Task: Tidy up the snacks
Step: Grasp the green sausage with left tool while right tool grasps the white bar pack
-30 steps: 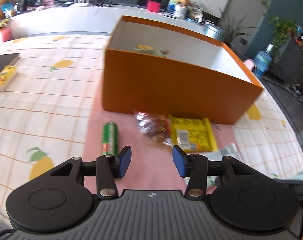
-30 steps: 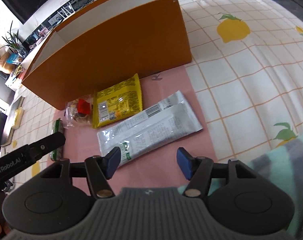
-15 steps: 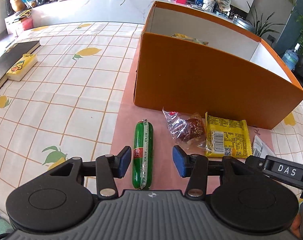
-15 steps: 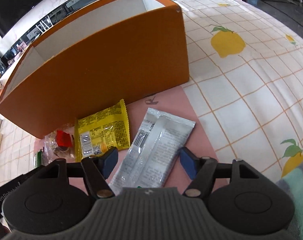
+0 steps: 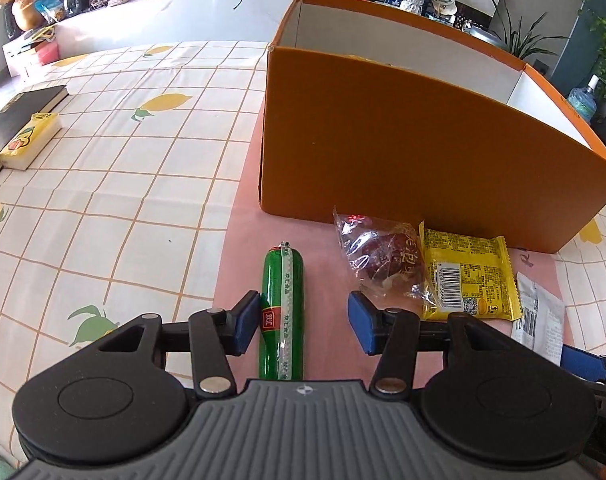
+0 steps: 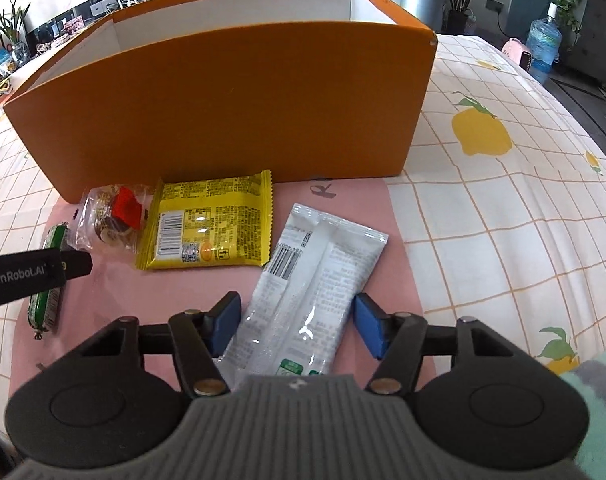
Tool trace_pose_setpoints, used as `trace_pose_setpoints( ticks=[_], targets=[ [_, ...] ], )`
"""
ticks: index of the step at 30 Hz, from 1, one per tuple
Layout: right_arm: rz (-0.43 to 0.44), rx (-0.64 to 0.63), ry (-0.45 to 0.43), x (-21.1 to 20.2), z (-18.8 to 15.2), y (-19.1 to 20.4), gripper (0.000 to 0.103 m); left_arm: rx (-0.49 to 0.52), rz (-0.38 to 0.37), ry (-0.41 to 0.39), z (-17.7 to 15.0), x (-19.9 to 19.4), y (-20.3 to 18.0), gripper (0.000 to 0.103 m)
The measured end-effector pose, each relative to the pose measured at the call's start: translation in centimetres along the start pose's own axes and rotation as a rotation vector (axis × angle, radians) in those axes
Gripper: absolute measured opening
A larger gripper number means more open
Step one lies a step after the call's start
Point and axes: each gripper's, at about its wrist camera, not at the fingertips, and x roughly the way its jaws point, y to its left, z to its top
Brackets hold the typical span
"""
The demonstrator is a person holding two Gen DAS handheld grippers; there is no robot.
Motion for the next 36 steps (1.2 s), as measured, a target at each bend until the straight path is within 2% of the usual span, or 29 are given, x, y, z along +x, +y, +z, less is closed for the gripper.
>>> trace_pose_setpoints(
  ticks=[3, 6, 8, 9, 13, 14, 16, 18, 25, 26, 31, 33, 36],
  targets=[
    [0.040, -0.097, 0.014, -0.3, -0.3, 0.1, 0.059, 0.029, -0.004, 0.004, -0.2, -0.1, -0.1, 0.058],
    [0.089, -0.238, 0.041, -0.7, -0.6, 0.9, 0.059, 0.061, -0.010, 0.014, -0.6, -0.4, -0.4, 0.048],
    [0.101, -0.269, 0.054, -1.1, -0.9, 1.2, 0.059, 0.083, -0.019, 0.025, -0.9, -0.6, -0.5, 0.043],
    [0.101, -0.265, 0.057, -1.2, -1.0, 1.1, 0.060, 0.088, -0.027, 0.029, -1.0, -0.7, -0.5, 0.039],
    [0.092, -0.187, 0.061, -1.1, -1.1, 0.6, 0.069, 0.075, -0.050, 0.020, -1.3, -1.0, -0.2, 0.039],
    [0.090, -0.164, 0.060, -1.1, -1.0, 0.4, 0.072, 0.067, -0.048, 0.011, -1.3, -0.9, -0.1, 0.040],
    [0.090, -0.115, 0.054, -0.9, -0.9, 0.2, 0.075, 0.042, -0.057, -0.003, -1.2, -0.8, 0.2, 0.050],
    [0.088, -0.077, 0.042, -0.8, -1.0, 0.0, 0.079, 0.022, -0.065, -0.015, -1.2, -0.7, 0.4, 0.053],
    [0.056, -0.057, 0.030, -0.9, -1.2, 0.8, 0.085, 0.028, -0.047, -0.045, -0.9, -0.3, 0.4, 0.053],
    [0.050, -0.065, 0.026, -0.8, -1.4, 0.9, 0.085, 0.033, -0.045, -0.046, -0.9, -0.3, 0.3, 0.052],
    [0.021, -0.093, 0.001, -1.1, -1.4, 0.9, 0.067, 0.069, -0.027, -0.051, -1.2, -0.4, 0.2, 0.026],
    [0.021, -0.103, -0.006, -1.4, -1.4, 1.0, 0.056, 0.062, -0.039, -0.052, -1.4, -0.6, 0.4, 0.025],
    [0.026, -0.101, -0.006, -1.4, -1.4, 0.8, 0.054, 0.068, -0.043, -0.056, -1.6, -0.8, 0.3, 0.025]
  ],
)
